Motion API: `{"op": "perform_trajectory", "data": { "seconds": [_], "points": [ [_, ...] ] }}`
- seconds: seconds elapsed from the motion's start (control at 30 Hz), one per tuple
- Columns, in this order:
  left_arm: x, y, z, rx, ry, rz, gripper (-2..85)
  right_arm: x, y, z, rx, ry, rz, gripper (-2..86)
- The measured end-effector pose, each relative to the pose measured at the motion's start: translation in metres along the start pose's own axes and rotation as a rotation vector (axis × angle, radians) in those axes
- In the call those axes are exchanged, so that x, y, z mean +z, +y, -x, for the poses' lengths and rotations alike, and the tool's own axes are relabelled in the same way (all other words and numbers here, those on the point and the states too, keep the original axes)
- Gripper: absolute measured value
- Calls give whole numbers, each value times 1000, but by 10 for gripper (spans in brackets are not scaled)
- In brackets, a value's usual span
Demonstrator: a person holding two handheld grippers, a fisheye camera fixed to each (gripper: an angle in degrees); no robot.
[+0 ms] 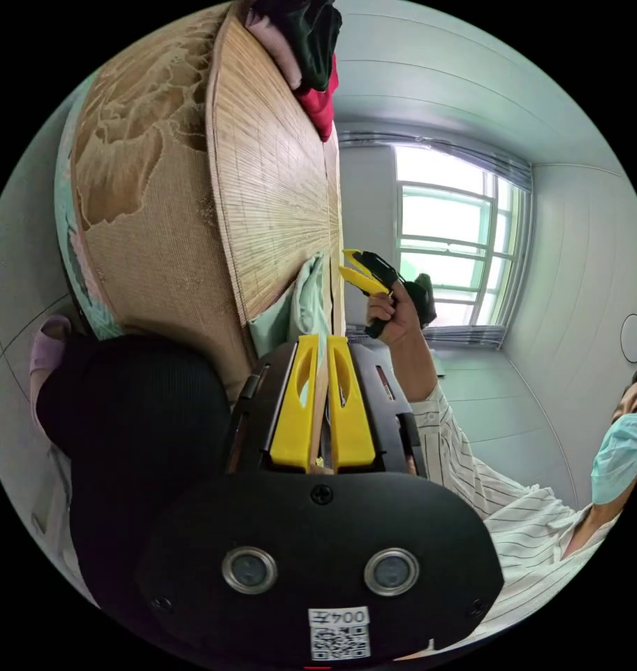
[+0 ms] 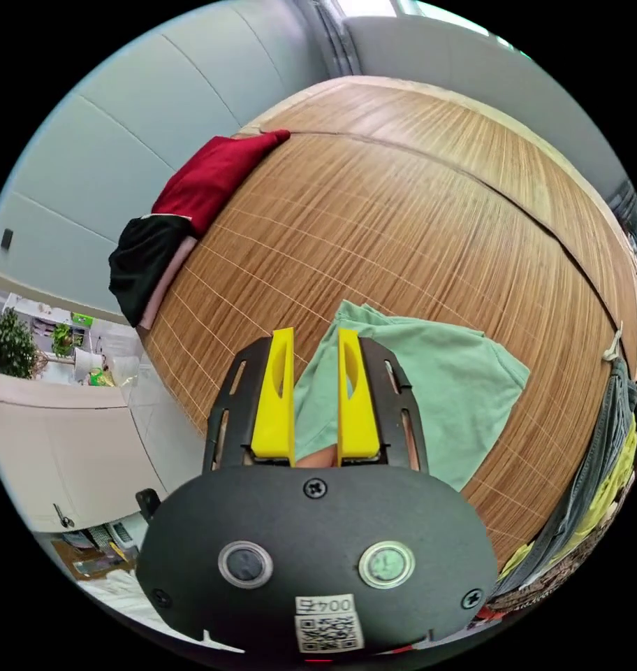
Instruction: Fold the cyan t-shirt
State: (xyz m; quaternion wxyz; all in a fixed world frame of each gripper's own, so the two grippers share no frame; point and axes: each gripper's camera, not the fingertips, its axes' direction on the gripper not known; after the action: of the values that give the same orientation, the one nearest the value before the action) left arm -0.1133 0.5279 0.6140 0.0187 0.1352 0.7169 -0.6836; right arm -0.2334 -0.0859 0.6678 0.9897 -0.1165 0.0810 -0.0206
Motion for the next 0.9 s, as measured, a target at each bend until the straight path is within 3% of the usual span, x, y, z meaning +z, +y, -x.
{"op": "perform_trajectory", "data": {
  "seconds": [0.07, 0.17, 0.33, 0.47, 0.6, 0.8, 0.9],
  "points": [
    [-19, -6, -12, 31, -12, -33, 9, -54, 42, -2, -93, -21, -137, 28],
    [-21, -14, -50, 170, -1, -49, 4, -88, 116, -29, -148, -118, -196, 0],
    [82, -26, -90, 369, -31, 220, 2, -54, 247, -77, -76, -190, -91, -7],
    [121, -40, -74, 355, -131, 226, 2, -27, 324, -93, -31, -227, -93, -7],
    [127, -53, -44, 309, -283, 203, 1, -14, 360, -99, -64, -186, -164, -8],
    [101, -47, -56, 278, -160, 112, 1, -45, 373, -96, -119, -201, -213, -7],
    [99, -43, -59, 343, -229, 119, 1, -41, 380, -96, -143, -185, -143, -6]
  ]
}}
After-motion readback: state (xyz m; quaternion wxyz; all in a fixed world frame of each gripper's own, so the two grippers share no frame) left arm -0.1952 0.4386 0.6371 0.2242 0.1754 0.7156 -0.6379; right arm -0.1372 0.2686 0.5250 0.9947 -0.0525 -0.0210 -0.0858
